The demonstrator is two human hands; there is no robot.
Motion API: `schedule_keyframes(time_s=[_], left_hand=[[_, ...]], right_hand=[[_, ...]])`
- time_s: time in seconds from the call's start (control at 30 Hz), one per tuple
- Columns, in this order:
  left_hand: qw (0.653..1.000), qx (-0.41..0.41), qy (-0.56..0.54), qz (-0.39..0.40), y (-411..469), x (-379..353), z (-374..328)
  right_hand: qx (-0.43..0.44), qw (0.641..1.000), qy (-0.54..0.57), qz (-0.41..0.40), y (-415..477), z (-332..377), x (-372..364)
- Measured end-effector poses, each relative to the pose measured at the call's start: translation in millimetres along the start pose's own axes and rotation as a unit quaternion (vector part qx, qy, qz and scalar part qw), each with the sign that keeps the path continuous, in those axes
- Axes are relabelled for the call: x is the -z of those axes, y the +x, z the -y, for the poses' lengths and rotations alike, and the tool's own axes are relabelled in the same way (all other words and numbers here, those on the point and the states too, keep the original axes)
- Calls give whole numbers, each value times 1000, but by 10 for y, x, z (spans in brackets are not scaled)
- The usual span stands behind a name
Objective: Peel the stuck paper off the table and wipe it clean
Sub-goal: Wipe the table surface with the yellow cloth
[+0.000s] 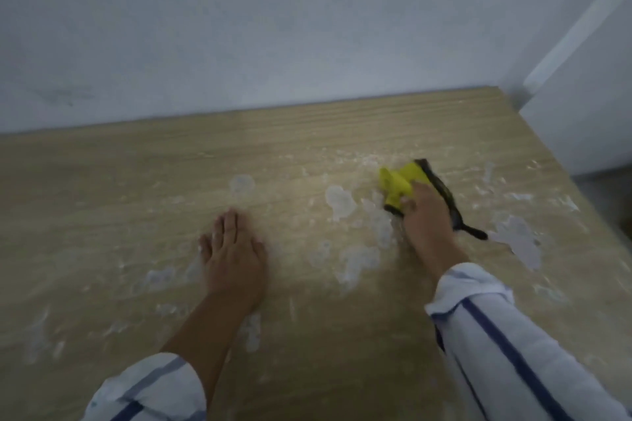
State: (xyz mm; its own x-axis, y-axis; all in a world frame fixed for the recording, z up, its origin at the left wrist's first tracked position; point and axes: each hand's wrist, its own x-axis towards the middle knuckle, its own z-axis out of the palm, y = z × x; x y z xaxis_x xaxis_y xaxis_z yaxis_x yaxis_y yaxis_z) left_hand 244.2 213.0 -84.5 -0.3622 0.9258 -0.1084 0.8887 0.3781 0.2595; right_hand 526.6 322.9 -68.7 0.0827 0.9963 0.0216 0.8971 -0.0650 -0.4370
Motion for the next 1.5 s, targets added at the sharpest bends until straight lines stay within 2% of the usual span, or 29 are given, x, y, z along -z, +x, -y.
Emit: schedule_keyframes(time_s=[0.07,0.1,0.13,0.17,0.23,0.3,0.33,0.43,0.5,0.53,0.57,0.6,0.67,0.73,0.8,0.83,0.97,1.03,1.07,1.1,1.13,1.2,1.27,1.33,1.37,1.5], left_hand=[[1000,-10,-1,1,119,-8,-5],[1000,-17,-1,1,181,-12,-1],[1000,-22,0,0,247,-14,6],[1000,-23,-1,-1,321,-12,17],[1000,-14,-8,-1,473,13,36],[1000,5,-13,-1,607,56,43],[1000,14,-15,-6,656,72,36],[1000,22,-19,-8,728,94,-23],[999,22,-23,-14,750,80,-48],[999,23,-26,-14,764,78,-60],[999,26,-29,-14,782,72,-69],[999,29,-28,-14,797,73,-82],[999,36,-23,-19,810,67,-85],[999,38,-11,-21,810,63,-78],[999,41,-8,-20,811,65,-77],[999,43,-13,-23,816,66,-80],[999,39,-17,-26,813,49,-85],[998,45,-20,-24,813,50,-97],[998,49,-23,-22,823,48,-123],[998,52,-27,-19,837,41,-173],[998,53,-30,-17,850,33,-248],[998,46,-31,-12,882,-21,-441],[999,28,-24,-8,904,-98,-667],[1000,16,-17,-14,920,-173,-855],[1000,10,-15,-17,925,-203,-938],[1000,-9,-11,-19,922,-291,-1242]], right_hand=[[-108,993,30,-26,122,267,17],[-108,992,62,-14,87,554,-41],[-64,994,93,13,11,867,-157],[16,993,99,60,-98,1167,-332],[185,966,82,160,-367,1507,-660],[292,948,29,121,-277,1341,-766],[287,955,21,70,-104,1137,-773],[102,995,4,17,482,528,-421],[-30,999,17,2,792,332,-149],[-63,998,22,-21,872,426,-111],[-66,997,33,-36,890,641,-136],[-38,998,53,-16,851,955,-203],[109,988,84,67,582,1601,-556],[236,954,89,163,221,1998,-889],[292,942,61,155,228,1961,-1037],[286,951,59,104,382,1782,-1067],[111,994,1,-2,1136,751,-628],[-38,999,4,-36,1363,452,-283],[-80,996,0,-51,1409,497,-234],[-58,997,1,-57,1409,628,-233],[10,999,35,-27,1322,877,-291],[198,972,110,58,1081,1258,-599],[285,951,44,113,856,1422,-807],[250,962,8,110,1016,1268,-751],[231,970,-10,82,1177,1062,-651],[51,996,-55,-44,1886,-269,-46]])
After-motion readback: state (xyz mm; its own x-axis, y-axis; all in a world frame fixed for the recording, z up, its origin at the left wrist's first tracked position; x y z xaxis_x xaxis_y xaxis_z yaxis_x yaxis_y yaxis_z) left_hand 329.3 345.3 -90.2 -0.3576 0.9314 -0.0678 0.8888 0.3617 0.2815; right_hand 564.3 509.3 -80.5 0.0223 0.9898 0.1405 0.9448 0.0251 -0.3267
